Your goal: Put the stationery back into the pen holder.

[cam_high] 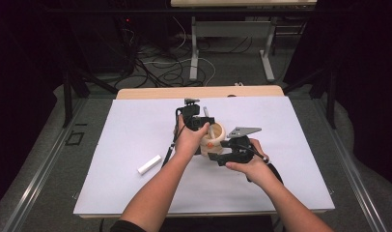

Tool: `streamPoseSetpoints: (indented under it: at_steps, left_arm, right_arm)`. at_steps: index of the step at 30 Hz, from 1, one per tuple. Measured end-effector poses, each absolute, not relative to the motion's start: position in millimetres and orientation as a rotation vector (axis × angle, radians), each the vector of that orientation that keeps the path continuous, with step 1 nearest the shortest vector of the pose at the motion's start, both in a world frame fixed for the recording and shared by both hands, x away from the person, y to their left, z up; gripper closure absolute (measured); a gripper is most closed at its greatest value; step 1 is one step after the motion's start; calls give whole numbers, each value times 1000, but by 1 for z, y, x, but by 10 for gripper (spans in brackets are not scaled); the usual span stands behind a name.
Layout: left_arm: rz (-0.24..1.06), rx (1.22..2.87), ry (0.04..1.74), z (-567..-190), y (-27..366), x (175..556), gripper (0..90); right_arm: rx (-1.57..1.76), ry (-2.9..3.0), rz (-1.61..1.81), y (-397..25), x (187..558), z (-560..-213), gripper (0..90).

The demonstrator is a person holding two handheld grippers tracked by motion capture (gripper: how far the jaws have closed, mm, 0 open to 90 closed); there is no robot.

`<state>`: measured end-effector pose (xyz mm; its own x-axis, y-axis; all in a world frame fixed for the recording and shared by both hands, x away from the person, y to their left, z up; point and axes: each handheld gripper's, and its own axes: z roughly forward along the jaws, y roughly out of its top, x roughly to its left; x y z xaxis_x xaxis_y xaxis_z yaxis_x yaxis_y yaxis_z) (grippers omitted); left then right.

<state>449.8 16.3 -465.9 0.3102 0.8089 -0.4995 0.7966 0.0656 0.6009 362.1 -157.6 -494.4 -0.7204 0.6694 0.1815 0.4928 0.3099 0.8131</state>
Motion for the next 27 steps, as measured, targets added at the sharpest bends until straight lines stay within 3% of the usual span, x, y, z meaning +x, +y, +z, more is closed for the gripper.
streamPoseSetpoints:
  at_steps: [4,20,27]
  left_arm:
    - [13,1699,1446,-463,17,447,642]
    - [62,1703,1370,-445,33,435,542]
    - [87,1739,1285,-440,38,428,458]
  right_arm:
    - [1067,2387,1365,-159,363,-494,275]
    - [1074,2344,1370,-165,365,-492,274]
    - [1089,2346,1349,-168,366,-491,264]
